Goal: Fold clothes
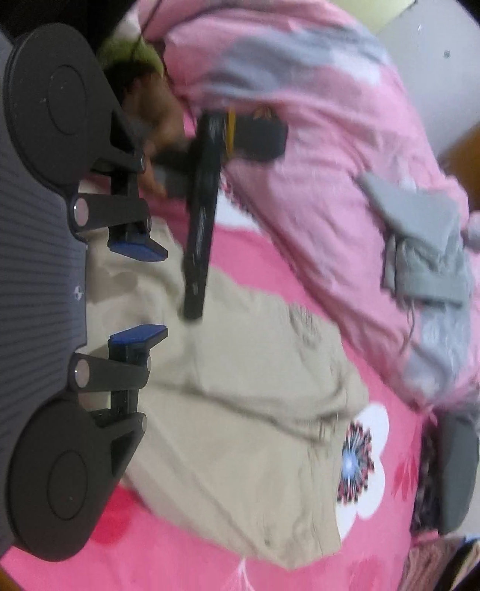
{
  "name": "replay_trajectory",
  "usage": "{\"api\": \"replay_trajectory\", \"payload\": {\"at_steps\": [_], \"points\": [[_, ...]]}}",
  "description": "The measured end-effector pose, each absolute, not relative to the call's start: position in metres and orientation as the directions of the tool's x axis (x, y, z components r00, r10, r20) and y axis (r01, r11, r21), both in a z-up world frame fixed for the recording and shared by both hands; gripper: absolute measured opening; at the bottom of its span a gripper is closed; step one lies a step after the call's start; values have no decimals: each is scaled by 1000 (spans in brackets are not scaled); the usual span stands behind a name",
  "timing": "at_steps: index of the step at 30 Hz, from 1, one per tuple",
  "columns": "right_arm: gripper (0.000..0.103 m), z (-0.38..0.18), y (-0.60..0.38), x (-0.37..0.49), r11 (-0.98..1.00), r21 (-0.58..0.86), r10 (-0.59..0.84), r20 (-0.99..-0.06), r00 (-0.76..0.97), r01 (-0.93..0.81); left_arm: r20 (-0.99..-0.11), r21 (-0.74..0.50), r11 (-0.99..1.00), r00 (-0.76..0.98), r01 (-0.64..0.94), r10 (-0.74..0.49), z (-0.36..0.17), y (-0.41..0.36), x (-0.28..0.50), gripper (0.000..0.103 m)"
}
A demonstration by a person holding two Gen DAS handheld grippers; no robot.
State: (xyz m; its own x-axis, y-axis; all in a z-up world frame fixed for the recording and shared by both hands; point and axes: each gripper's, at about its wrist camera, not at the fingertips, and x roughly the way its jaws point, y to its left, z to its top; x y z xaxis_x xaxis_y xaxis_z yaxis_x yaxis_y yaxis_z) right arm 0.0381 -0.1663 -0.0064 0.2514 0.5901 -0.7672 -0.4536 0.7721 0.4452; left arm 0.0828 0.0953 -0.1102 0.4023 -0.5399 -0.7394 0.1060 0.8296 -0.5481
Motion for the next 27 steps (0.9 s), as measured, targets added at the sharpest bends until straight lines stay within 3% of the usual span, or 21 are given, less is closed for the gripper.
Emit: {"api": "replay_trajectory", "payload": {"at_steps": [4,5,8,15,27], "points": [[38,-31,-164,53,806,387,515,-831,210,-447,-736,-538,835,421,112,-531,-108,95,82,28],[37,-39,-160,54,802,372,495,-851,172,-468,-735,-535,837,427,114,-528,-108,95,82,20],[35,-54,-148,52,770,267,394,-913,103,-580,-726,-518,846,458,127,-513,-104,96,81,13],[32,-81,-144,43,637,-29,84,-991,107,-770,-711,-492,860,510,132,-485,-94,103,83,9],[31,-77,-170,42,675,-51,67,-989,131,-736,-682,-454,882,589,123,-433,-76,119,88,6]]}}
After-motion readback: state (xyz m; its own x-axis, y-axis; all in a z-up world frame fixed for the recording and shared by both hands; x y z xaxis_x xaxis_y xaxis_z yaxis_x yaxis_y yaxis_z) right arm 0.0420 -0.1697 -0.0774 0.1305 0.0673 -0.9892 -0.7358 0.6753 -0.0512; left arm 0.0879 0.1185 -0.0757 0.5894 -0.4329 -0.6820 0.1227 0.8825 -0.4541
